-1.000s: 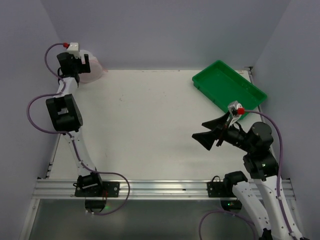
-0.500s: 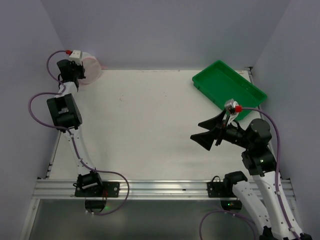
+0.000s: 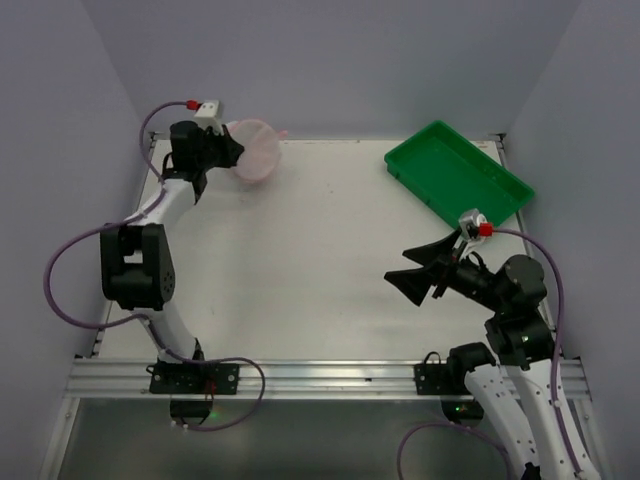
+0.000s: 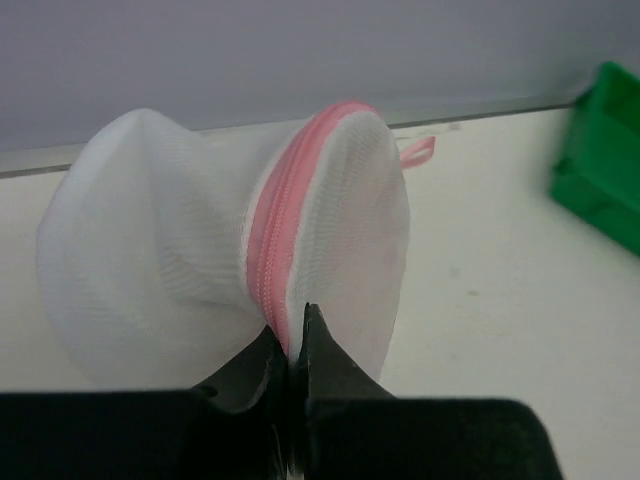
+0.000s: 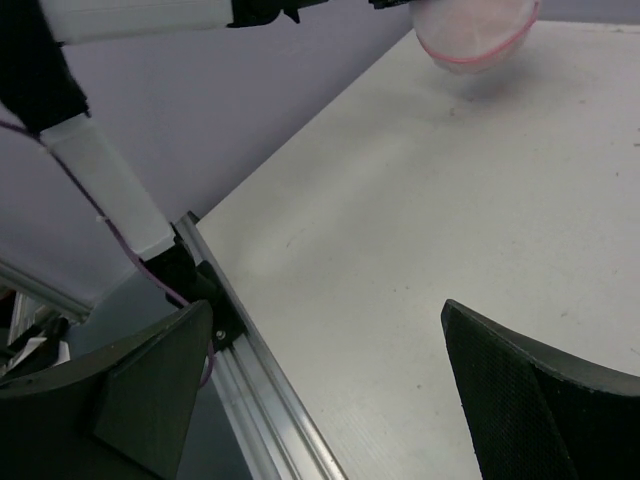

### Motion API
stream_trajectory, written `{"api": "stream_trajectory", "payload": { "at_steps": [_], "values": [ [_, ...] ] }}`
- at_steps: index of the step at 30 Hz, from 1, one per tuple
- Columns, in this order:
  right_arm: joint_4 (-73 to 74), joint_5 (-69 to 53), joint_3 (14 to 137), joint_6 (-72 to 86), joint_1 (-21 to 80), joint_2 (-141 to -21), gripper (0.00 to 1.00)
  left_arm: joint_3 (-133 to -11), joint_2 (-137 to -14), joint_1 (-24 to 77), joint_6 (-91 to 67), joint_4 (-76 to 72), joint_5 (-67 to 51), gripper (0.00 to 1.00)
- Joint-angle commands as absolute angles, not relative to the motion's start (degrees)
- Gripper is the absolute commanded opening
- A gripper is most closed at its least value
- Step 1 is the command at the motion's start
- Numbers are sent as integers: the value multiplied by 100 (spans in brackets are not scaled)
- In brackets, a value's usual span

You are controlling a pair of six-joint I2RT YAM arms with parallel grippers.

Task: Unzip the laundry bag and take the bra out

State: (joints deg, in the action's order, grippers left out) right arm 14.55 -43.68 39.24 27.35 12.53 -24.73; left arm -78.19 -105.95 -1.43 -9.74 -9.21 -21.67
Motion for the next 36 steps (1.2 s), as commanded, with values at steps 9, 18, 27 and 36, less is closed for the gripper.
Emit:
{"api": "stream_trajectory", "payload": {
  "at_steps": [9,18,27,36],
  "values": [
    [1266,-3114,3841,3296,1266,-3322,99,-5407,-8201,2460,-3662,-1396,-3014,0],
    [565,-2690,3244,3261,1748,-4507,88,-3789,-8024,2698,-3710,-1354,-3797,0],
    [-236,-2461,3243,2989,2382,-5844,63,-3726,-8411,2637,-3322,-1125,-3990,0],
    [-615,-3233,3296,2672,2443,-6407,57,-4166,-8464,2575,-3006,-642,-4034,0]
  ]
}}
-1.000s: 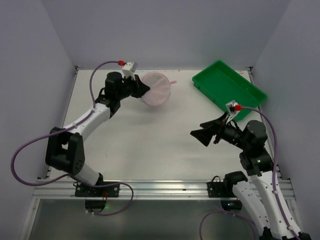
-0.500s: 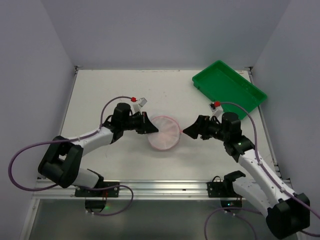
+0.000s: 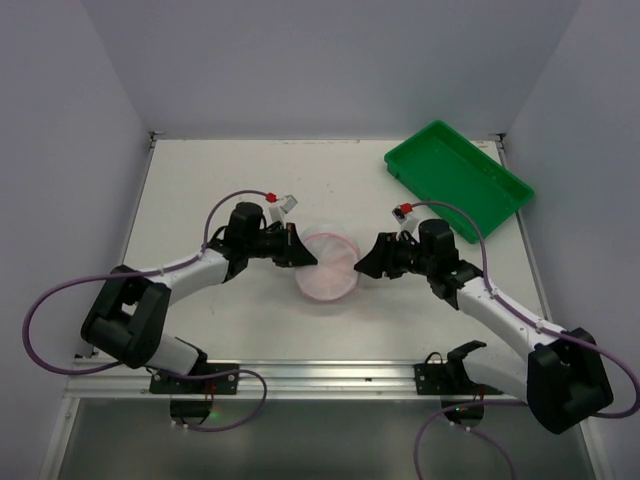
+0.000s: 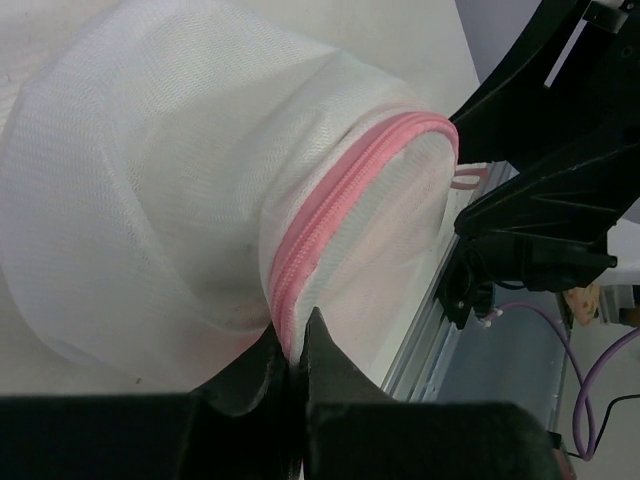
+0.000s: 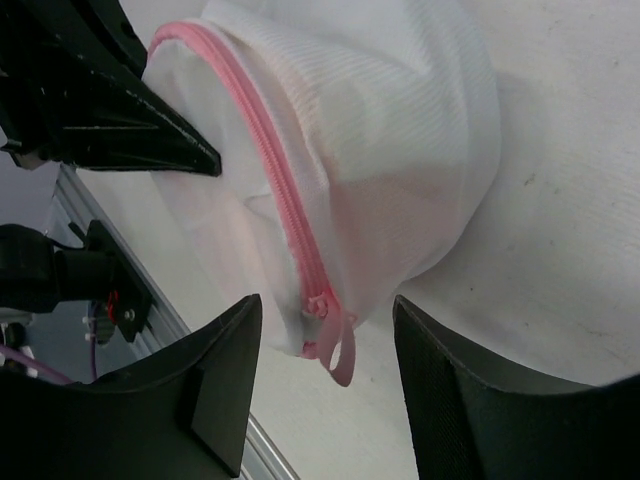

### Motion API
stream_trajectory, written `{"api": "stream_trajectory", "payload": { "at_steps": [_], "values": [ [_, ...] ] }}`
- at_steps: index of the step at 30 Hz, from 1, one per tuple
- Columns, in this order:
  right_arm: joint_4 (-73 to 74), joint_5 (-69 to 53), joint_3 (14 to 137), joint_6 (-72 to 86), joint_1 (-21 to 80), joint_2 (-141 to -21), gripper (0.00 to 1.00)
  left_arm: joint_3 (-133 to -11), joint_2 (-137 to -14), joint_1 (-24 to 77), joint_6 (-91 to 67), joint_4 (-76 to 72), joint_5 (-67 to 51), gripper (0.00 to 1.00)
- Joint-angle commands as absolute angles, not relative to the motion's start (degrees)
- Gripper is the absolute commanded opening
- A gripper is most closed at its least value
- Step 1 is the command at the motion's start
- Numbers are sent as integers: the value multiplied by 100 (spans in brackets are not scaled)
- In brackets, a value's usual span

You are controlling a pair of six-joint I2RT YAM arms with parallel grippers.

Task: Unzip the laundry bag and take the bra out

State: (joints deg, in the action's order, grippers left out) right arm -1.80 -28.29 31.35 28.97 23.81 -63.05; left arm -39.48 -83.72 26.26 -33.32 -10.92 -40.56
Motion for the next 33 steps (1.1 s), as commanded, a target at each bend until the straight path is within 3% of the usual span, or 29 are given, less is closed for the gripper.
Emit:
{"api": "stream_trajectory", "payload": {
  "at_steps": [1,7,14,19,22,23,27,28,29,30,31,33],
  "values": [
    [-633,-3304,3296,2654,2461,-6442,57,-4227,-8473,2540,-2980,-555,-4025,0],
    [-826,-3665,3147,2628,2531,-6539,51,-4456,-8543,2487,-2769,-264,-4078,0],
    [-976,-3709,3251,2619,2540,-6741,29,-4711,-8604,2443,-2426,219,-4104,0],
    [-1098,-3727,3235,2628,2566,-6899,19,-4851,-8596,2382,-2250,448,-4139,0],
    [-1125,-3665,3182,2646,2575,-6873,5,-4913,-8587,2356,-2049,615,-4157,3],
    [-1125,-3639,3173,2672,2566,-6847,2,-4930,-8596,2338,-2004,659,-4149,6],
    [-1361,-3481,3094,3013,2593,-6645,0,-5097,-8491,2136,-2179,949,-3728,52],
    [-1458,-3333,3076,3180,2619,-6601,0,-5115,-8412,2066,-2328,923,-3439,69],
    [-1555,-3183,3015,3556,2637,-6496,0,-5098,-8315,2048,-2703,871,-3263,76],
    [-1764,-3025,2980,3751,2663,-6434,0,-5063,-8062,2039,-2898,766,-3078,94],
    [-1915,-2745,2927,4162,2741,-6373,0,-4975,-7903,2030,-3309,739,-2659,100],
    [-2144,-2419,2839,4490,2873,-6258,0,-4730,-7367,2030,-3742,695,-2165,100]
  ]
}}
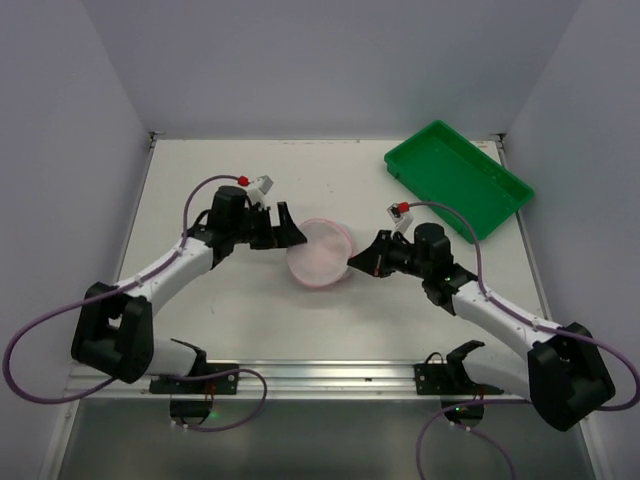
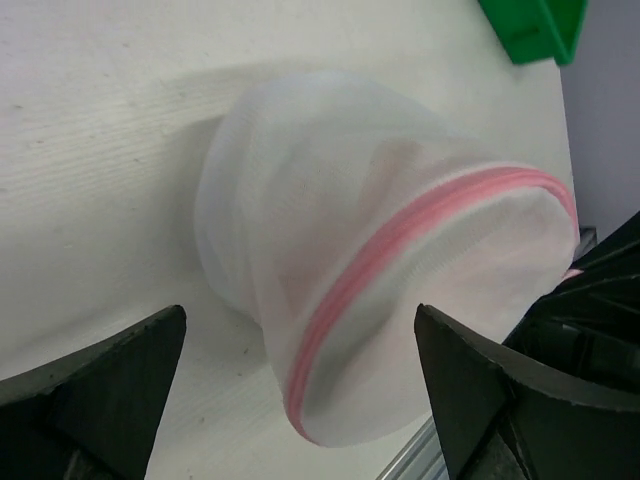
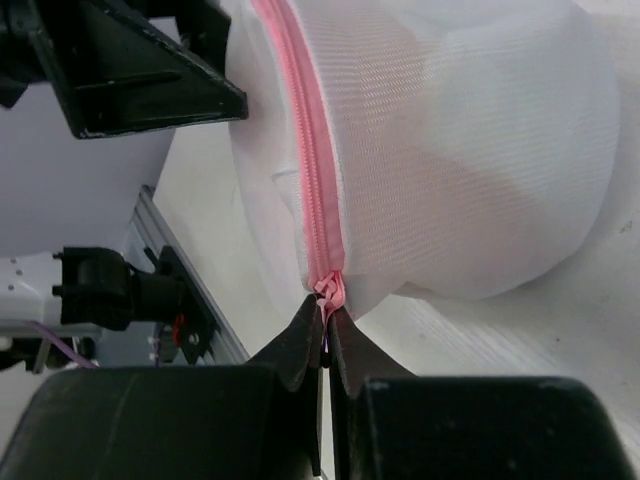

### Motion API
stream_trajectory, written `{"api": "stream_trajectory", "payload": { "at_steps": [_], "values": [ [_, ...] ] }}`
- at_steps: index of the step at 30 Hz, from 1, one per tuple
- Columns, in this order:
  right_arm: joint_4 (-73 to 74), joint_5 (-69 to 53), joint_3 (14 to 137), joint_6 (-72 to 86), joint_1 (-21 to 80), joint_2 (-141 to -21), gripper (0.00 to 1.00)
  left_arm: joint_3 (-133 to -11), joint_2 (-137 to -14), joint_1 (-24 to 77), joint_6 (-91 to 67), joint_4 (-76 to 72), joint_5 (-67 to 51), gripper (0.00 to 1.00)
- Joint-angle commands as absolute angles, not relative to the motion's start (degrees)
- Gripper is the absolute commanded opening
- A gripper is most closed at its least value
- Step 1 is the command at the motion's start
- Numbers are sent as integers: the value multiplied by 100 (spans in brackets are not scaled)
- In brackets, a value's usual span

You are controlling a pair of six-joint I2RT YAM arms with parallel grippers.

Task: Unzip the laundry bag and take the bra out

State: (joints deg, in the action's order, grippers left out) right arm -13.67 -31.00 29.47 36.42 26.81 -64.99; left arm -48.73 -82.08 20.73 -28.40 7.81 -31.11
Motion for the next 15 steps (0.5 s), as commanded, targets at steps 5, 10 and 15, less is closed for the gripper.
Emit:
{"api": "stream_trajectory", "payload": {
  "at_steps": [5,10,15],
  "values": [
    [-2232,-1119,2944,5448,3541,-6249,0,-3851,-5918,2065,-5295,703,-625,100],
    [-2250,-414,3119,6020,4094,-6389,0,-2796,-4659,2442,-6738,370,-395,100],
    [-2127,-62,3261,6038,4394,-6539,0,-2400,-4946,3232,-7365,-516,-449,98]
  ]
}}
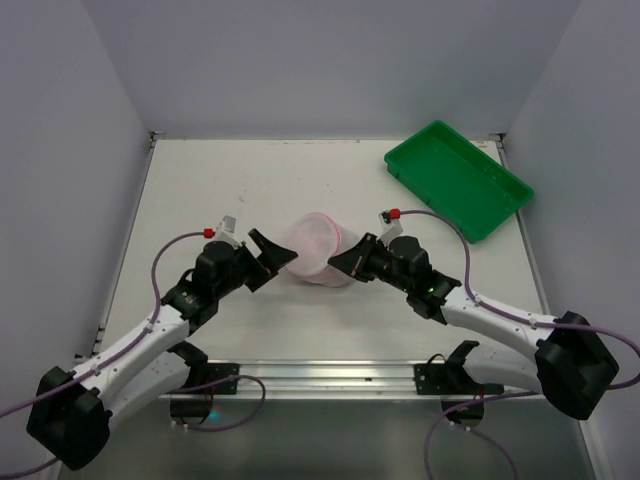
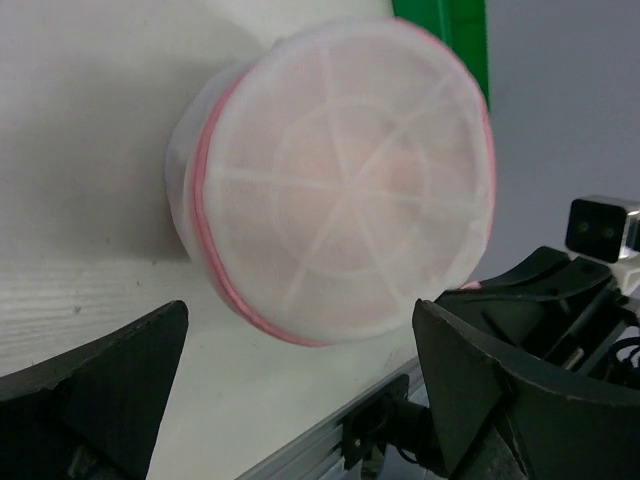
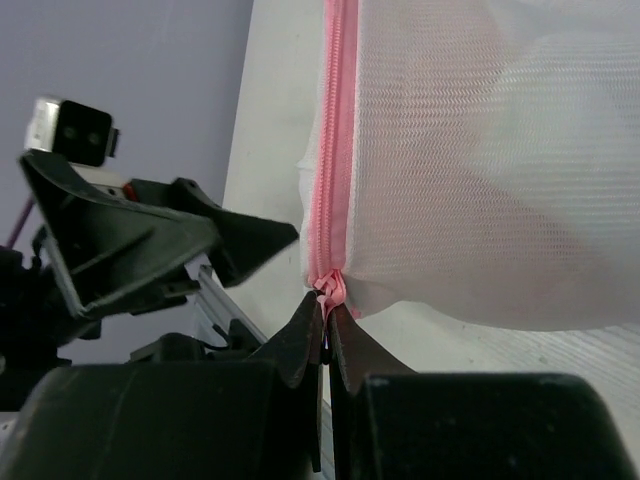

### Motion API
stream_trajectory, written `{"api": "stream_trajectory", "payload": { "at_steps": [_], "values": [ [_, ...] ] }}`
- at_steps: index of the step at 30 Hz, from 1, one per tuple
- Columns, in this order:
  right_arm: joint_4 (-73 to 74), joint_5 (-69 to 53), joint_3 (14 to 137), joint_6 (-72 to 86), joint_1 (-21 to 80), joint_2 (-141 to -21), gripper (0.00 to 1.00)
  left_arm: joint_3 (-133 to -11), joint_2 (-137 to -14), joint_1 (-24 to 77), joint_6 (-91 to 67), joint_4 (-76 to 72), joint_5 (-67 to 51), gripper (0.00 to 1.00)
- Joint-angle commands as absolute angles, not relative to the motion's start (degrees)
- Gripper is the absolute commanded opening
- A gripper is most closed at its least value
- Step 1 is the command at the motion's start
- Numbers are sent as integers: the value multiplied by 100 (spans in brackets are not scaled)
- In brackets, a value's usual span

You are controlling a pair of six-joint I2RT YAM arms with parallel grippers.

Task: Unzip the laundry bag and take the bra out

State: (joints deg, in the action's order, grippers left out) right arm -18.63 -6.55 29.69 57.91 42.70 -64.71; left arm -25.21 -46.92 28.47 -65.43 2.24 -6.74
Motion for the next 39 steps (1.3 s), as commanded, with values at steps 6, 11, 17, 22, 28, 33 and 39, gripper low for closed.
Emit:
{"api": "stream_trajectory", "payload": {
  "at_steps": [6,11,17,22,28,33,39],
  "values": [
    [-2215,-123,3243,6126,4465,-6697,0,-2461,-5703,3945,-7699,-1274,-264,86],
    [-2171,-272,3234,6021,4491,-6697,0,-2540,-6186,4043,-7726,-1748,-88,59],
    [-1540,-246,3234,5564,4491,-6416,0,-2794,-6381,4034,-7410,-1400,184,0],
    [-222,-35,3585,4661,4430,-6127,0,-3190,-6267,3754,-6551,-608,387,0],
    [939,-44,3893,3763,4193,-5880,0,-3489,-6310,3024,-5066,61,-200,0],
    [1414,-342,3920,3236,3475,-5652,0,-3866,-6442,2892,-3773,623,-474,0],
    [1460,-1132,4043,2847,3173,-5809,0,-4244,-6609,2549,-2648,458,-1140,0]
  ]
}}
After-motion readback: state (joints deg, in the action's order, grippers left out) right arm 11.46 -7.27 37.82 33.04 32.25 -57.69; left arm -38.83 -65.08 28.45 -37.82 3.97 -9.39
